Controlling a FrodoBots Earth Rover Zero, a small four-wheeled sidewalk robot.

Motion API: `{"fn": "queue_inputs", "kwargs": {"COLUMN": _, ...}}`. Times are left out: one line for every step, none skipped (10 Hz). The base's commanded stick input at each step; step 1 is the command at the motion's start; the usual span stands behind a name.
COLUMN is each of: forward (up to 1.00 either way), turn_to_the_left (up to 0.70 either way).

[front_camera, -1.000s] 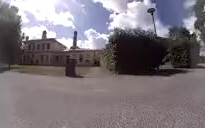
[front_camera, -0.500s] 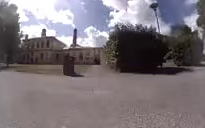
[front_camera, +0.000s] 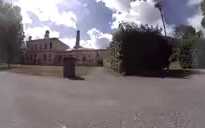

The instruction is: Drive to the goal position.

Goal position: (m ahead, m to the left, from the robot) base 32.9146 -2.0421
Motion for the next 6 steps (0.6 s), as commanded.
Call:
{"fn": "queue_inputs", "kwargs": {"forward": 0.85, "turn_to_the_left": 0.00}}
{"fn": "queue_inputs", "kwargs": {"forward": 0.85, "turn_to_the_left": 0.00}}
{"fn": "queue_inputs", "kwargs": {"forward": 0.85, "turn_to_the_left": 0.00}}
{"fn": "queue_inputs", "kwargs": {"forward": 0.85, "turn_to_the_left": 0.00}}
{"fn": "queue_inputs", "kwargs": {"forward": 0.85, "turn_to_the_left": 0.00}}
{"fn": "queue_inputs", "kwargs": {"forward": 0.85, "turn_to_the_left": 0.00}}
